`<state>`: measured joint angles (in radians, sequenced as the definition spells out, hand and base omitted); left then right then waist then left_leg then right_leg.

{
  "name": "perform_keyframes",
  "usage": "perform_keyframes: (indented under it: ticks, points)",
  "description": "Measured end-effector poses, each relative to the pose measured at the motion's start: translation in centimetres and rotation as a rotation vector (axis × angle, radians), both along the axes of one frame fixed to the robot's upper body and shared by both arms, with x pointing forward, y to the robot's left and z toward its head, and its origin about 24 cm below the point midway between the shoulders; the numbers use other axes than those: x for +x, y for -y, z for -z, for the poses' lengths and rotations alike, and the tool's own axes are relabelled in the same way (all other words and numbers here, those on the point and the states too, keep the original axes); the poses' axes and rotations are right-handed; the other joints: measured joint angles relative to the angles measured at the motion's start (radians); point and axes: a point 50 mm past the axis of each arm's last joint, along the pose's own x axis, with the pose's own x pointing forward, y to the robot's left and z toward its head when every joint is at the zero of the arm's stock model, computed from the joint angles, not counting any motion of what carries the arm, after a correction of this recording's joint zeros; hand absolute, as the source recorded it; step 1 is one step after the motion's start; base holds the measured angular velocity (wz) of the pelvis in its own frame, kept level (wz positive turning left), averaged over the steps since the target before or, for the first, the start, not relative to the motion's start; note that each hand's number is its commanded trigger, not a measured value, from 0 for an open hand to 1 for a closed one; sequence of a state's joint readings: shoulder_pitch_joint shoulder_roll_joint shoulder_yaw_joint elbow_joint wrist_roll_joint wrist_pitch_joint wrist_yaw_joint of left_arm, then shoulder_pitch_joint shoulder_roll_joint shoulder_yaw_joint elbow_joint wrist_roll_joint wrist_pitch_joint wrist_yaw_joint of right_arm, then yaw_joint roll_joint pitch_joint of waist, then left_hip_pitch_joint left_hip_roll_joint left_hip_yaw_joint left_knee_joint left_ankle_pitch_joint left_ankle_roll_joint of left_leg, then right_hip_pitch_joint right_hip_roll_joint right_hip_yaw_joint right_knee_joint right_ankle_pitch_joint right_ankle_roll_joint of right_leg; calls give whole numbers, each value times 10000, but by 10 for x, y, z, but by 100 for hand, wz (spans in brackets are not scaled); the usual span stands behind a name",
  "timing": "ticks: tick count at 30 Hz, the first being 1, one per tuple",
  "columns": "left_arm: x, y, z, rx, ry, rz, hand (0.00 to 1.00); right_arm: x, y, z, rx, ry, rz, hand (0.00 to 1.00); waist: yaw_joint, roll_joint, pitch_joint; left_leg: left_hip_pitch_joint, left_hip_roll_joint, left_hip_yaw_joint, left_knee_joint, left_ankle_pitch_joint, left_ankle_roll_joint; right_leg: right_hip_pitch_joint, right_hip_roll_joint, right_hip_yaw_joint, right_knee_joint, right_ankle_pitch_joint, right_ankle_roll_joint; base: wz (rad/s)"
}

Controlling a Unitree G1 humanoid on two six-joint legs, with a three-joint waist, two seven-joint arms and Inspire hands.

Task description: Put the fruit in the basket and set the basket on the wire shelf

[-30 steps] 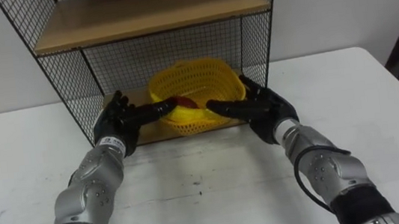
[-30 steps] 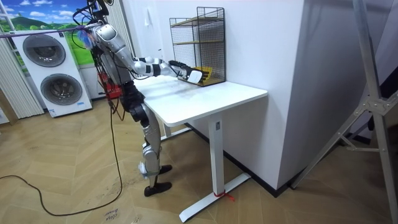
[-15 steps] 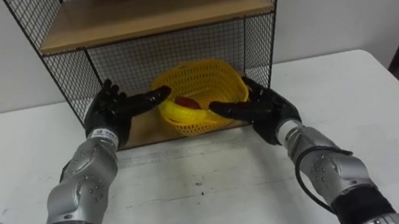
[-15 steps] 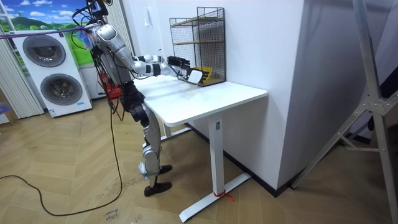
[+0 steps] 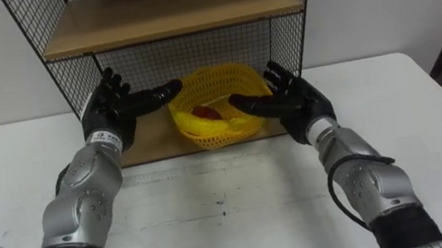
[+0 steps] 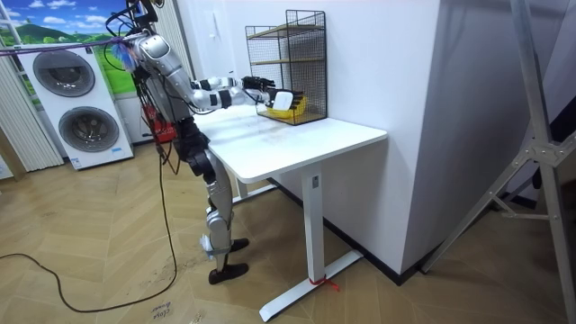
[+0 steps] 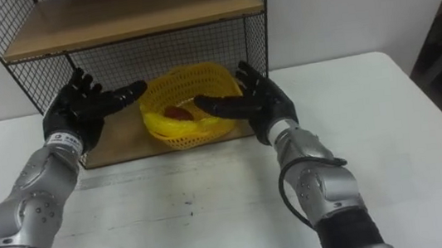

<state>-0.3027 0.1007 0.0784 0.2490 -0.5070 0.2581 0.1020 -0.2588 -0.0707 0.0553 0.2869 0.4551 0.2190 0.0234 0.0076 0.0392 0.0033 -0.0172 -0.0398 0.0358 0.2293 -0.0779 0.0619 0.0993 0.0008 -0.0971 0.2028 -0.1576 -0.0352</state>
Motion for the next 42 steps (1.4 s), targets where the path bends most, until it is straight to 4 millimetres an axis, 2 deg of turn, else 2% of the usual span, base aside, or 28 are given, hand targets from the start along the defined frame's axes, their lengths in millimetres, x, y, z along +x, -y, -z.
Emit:
perform_keyframes:
  ticks: [6,11,20,29,35,40,42]
  points:
    - [-6,0,-5,57,499,144,0,-11,3,-4,-197,415,-177,0,-12,-76,-49,116,59,190,-85,5,-5,22,-3,90,-9,17,55,-11]
    - [-16,0,-6,794,717,216,0,-19,4,-6,-281,603,-165,0,-58,-151,-97,126,61,199,-85,4,-5,35,-3,88,-15,16,60,0]
    - [-25,1,-11,804,1183,264,0,-27,5,-24,-281,1570,-170,0,-35,-169,-85,138,66,218,-91,3,-5,33,0,111,-13,17,61,0]
    - [-40,-3,-12,923,1683,178,0,-35,13,-32,-968,2125,-231,0,9,-292,-9,96,66,210,-107,-1,-6,-18,3,107,-19,9,73,0]
    - [-49,-5,-16,999,1948,305,0,-36,16,-32,-1427,2219,-402,0,-6,-310,-25,93,59,211,-169,14,-24,-81,3,149,-7,7,72,0]
    - [-59,-8,-15,1019,2051,127,0,-42,21,-45,-1707,2808,-325,0,-11,-319,-37,78,65,274,-302,86,-34,-163,4,178,-6,15,71,0]
    - [-65,-10,-16,1060,2165,7,0,-45,26,-48,-1730,2962,-106,0,-8,-344,-66,87,71,275,-304,90,-38,-160,6,180,4,13,66,0]
